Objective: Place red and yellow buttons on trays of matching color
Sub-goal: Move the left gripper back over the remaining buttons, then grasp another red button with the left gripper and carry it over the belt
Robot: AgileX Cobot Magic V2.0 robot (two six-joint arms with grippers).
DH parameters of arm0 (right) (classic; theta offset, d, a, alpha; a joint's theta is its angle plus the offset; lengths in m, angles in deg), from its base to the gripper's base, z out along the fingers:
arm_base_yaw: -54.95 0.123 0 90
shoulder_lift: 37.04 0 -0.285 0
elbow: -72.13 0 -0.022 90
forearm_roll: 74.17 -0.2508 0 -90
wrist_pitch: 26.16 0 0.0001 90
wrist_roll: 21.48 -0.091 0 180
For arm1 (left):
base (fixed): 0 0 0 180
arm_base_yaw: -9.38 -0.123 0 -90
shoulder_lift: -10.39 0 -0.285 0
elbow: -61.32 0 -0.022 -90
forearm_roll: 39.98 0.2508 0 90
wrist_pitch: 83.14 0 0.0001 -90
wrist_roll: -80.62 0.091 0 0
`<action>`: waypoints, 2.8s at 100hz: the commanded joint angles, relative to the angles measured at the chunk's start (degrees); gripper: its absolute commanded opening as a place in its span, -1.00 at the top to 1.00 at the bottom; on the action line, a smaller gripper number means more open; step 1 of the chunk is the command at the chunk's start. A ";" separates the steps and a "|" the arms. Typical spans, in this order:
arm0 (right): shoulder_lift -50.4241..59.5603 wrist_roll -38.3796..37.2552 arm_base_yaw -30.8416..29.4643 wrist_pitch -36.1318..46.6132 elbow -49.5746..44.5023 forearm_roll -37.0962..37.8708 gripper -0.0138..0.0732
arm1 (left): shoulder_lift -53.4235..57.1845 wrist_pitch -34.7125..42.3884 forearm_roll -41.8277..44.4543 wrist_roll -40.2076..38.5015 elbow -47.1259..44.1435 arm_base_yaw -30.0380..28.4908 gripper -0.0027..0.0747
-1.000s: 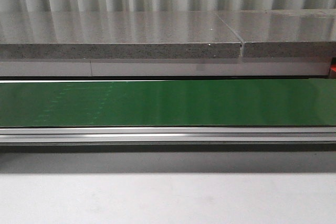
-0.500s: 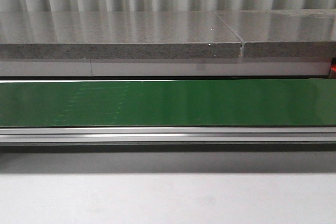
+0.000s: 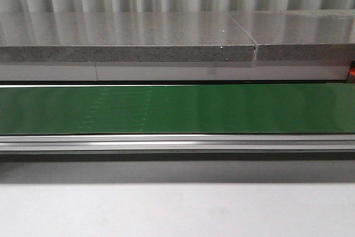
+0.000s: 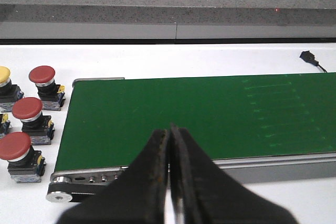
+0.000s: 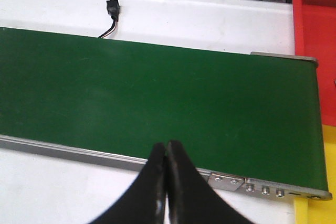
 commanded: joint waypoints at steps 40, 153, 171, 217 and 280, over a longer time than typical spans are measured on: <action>0.48 0.42 0.09 3.02 1.43 -0.37 0.84 | -0.37 2.46 -0.39 0.07 1.39 0.40 -0.80; 0.48 0.42 0.09 3.02 1.43 -0.37 0.84 | -43.62 3.52 9.09 -21.52 15.28 -22.87 -0.77; 0.48 0.42 0.09 3.02 1.43 -0.37 0.84 | -48.51 4.78 2.51 -14.38 15.28 -27.97 -0.77; 0.48 0.42 0.09 3.02 1.43 -0.37 0.84 | -60.42 6.03 2.01 -13.30 21.32 -29.88 -0.77; 0.48 0.42 0.09 3.02 1.43 -0.37 0.84 | -70.75 6.16 1.92 -12.97 25.70 -29.88 -0.77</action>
